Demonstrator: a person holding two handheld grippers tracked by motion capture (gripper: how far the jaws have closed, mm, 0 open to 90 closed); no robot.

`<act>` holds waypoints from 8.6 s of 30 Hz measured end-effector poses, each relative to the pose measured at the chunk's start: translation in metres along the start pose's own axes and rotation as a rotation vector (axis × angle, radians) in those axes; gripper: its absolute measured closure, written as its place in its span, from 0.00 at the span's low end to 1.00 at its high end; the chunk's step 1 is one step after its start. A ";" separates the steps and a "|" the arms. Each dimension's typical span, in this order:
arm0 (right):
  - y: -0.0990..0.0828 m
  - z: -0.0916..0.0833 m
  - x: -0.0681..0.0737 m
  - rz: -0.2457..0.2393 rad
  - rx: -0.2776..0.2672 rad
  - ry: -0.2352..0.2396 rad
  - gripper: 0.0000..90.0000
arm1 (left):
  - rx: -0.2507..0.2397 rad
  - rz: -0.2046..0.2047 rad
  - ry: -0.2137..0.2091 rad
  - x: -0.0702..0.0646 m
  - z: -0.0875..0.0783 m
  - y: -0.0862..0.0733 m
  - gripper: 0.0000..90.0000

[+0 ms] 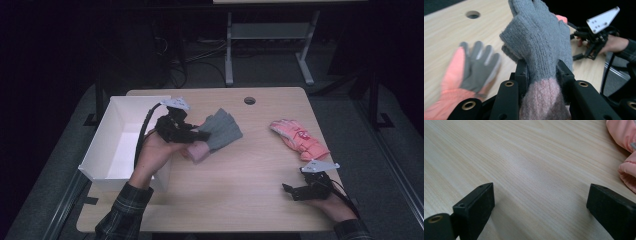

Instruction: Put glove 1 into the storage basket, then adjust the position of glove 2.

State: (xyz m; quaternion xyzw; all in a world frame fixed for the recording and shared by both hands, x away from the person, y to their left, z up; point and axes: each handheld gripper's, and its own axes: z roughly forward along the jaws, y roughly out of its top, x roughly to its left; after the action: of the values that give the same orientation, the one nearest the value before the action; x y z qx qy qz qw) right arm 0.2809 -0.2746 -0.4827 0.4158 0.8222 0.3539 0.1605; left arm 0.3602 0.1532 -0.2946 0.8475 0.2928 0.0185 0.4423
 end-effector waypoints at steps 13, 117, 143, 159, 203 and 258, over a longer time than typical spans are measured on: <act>0.000 0.000 0.000 0.000 0.000 0.000 0.08 | -0.046 -0.064 0.122 0.030 -0.040 -0.004 0.76; 0.001 0.001 0.000 0.006 0.005 0.000 0.07 | -0.023 -0.262 0.464 0.132 -0.087 -0.081 0.17; 0.001 0.001 0.000 0.006 0.005 0.000 0.07 | -0.068 -0.034 0.185 0.056 -0.037 -0.019 0.15; 0.001 0.001 0.000 0.006 0.005 0.000 0.07 | -0.032 0.061 0.086 0.009 0.017 -0.016 0.15; 0.001 0.001 0.000 0.010 0.009 -0.009 0.05 | 0.076 0.109 0.166 -0.010 0.108 -0.074 0.25; 0.001 0.001 -0.001 0.006 0.009 -0.005 0.05 | 0.098 -0.026 0.233 0.041 0.138 -0.042 0.99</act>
State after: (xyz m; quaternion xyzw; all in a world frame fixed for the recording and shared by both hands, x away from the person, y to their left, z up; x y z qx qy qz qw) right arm 0.2823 -0.2743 -0.4829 0.4200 0.8221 0.3497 0.1596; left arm 0.4136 0.0906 -0.4192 0.8565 0.3535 0.0967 0.3634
